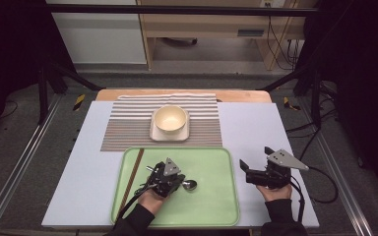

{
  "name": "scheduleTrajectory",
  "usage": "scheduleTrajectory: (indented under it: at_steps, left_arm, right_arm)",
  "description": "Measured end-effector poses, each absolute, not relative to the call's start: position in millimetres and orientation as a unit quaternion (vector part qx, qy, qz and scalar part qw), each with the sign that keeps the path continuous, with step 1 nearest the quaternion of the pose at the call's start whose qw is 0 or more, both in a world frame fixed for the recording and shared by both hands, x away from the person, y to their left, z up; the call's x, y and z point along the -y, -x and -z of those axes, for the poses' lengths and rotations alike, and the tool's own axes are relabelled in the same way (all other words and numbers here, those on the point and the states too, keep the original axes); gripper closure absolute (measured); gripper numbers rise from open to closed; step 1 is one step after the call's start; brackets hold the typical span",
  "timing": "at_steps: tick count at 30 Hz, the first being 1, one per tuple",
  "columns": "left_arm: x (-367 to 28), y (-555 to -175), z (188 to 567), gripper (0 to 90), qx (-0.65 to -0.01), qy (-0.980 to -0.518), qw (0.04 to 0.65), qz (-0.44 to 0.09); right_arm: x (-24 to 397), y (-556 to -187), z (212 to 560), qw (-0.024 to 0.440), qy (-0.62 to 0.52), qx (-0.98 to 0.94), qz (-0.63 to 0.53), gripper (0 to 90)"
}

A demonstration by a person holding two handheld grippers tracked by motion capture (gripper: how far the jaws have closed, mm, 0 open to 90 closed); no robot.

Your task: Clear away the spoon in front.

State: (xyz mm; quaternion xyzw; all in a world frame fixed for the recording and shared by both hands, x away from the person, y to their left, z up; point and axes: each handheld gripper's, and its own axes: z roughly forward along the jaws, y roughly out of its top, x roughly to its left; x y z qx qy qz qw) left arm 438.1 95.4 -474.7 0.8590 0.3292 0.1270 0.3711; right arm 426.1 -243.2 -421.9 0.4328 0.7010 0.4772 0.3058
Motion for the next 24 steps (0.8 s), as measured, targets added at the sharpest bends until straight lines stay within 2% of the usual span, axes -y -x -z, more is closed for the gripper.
scheduleTrajectory:
  at_steps: [12, 24]
  left_arm:
    - [-121, -410, 473, 89.4, -0.306, -0.872, 0.366, -0.108]
    - [-146, -390, 472, 89.4, -0.298, -0.878, 0.358, -0.112]
  right_arm:
    - [243, -426, 421, 0.306, -0.432, -0.701, -0.478, 3.0]
    - [242, -426, 422, 0.307, -0.431, -0.702, -0.477, 3.0]
